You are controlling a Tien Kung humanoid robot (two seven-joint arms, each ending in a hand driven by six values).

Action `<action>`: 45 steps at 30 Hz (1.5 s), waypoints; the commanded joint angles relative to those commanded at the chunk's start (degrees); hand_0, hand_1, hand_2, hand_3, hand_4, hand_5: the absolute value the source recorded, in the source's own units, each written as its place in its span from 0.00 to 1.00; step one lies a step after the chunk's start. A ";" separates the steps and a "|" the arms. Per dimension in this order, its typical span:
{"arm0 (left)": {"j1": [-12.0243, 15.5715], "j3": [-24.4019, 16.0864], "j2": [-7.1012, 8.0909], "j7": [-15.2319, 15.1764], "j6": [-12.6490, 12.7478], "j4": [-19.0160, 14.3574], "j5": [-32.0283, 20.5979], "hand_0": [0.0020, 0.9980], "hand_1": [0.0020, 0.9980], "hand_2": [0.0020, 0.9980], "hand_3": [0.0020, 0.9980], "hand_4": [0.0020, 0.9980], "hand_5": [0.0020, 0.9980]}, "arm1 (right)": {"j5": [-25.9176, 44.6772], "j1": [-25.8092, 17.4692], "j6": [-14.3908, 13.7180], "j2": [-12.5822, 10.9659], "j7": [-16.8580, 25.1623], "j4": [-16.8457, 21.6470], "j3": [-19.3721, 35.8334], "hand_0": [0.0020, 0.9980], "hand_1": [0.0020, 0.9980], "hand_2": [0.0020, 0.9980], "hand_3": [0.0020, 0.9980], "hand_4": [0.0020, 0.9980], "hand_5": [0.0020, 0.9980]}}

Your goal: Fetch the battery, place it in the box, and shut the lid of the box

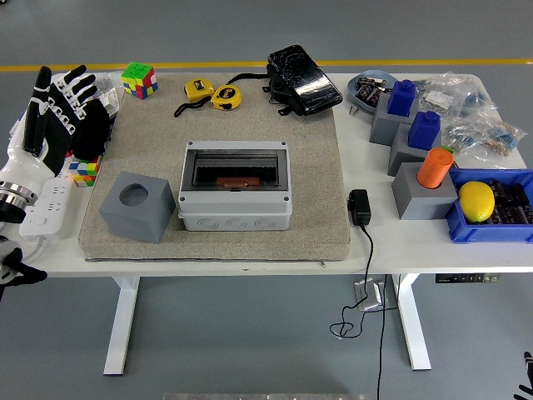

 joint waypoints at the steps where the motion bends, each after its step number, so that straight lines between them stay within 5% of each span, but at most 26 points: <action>1: 0.01 -0.01 -0.01 -0.02 0.02 0.04 -0.04 0.91 0.91 0.90 0.90 1.00 1.00 | -0.06 0.03 0.00 -0.01 -0.03 0.00 0.04 0.84 0.81 0.77 0.79 1.00 1.00; 45: 0.57 1.21 0.73 -0.07 0.17 0.91 -0.51 0.91 0.91 0.90 0.90 1.00 1.00 | -0.19 -0.59 0.10 -0.80 -0.49 0.00 -1.24 0.83 0.81 0.77 0.79 1.00 1.00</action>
